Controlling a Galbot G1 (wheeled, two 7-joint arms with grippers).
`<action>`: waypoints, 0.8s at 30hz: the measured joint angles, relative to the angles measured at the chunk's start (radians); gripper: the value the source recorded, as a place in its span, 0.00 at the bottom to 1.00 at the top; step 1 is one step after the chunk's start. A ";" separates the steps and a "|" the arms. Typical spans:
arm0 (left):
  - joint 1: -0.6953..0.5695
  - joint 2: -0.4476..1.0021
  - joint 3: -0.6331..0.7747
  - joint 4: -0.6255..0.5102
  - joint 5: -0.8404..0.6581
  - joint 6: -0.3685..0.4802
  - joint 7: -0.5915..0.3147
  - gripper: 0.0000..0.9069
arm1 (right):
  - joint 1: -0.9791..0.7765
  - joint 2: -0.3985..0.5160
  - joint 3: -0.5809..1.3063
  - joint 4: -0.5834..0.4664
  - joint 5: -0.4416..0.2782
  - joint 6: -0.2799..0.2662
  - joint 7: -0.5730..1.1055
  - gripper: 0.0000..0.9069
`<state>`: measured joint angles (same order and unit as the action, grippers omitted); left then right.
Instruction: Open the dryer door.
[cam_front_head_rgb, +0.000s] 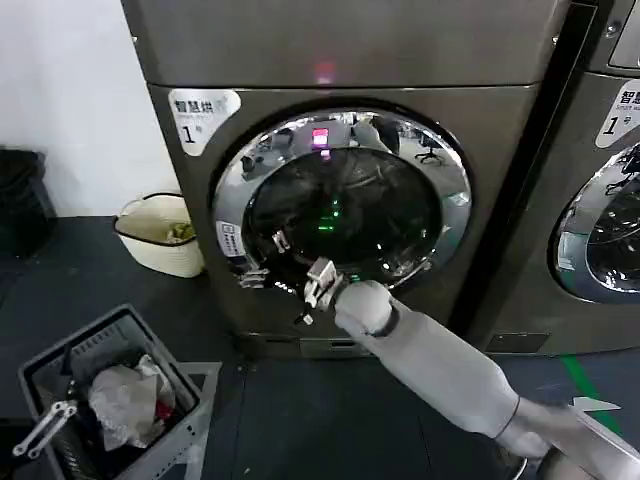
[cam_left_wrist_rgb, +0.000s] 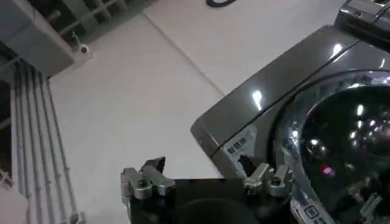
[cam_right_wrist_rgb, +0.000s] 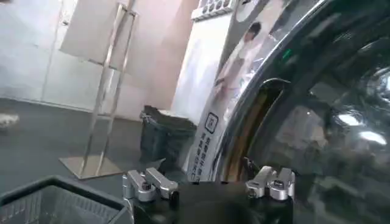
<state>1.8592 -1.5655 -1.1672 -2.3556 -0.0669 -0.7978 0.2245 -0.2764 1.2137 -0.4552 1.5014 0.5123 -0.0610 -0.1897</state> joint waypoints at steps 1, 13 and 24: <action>0.000 0.000 0.000 0.000 0.000 0.000 0.000 1.00 | 0.001 0.001 -0.001 -0.002 0.001 0.001 -0.003 1.00; 0.001 -0.001 -0.001 -0.001 0.000 -0.001 0.000 1.00 | 0.009 -0.021 -0.013 0.010 0.031 0.030 -0.098 1.00; -0.002 -0.001 -0.001 0.002 0.000 0.000 0.000 1.00 | 0.012 -0.063 -0.023 0.046 0.063 0.050 -0.196 1.00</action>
<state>1.8571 -1.5667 -1.1680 -2.3540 -0.0667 -0.7978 0.2247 -0.2645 1.1503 -0.4784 1.5474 0.5749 -0.0107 -0.3861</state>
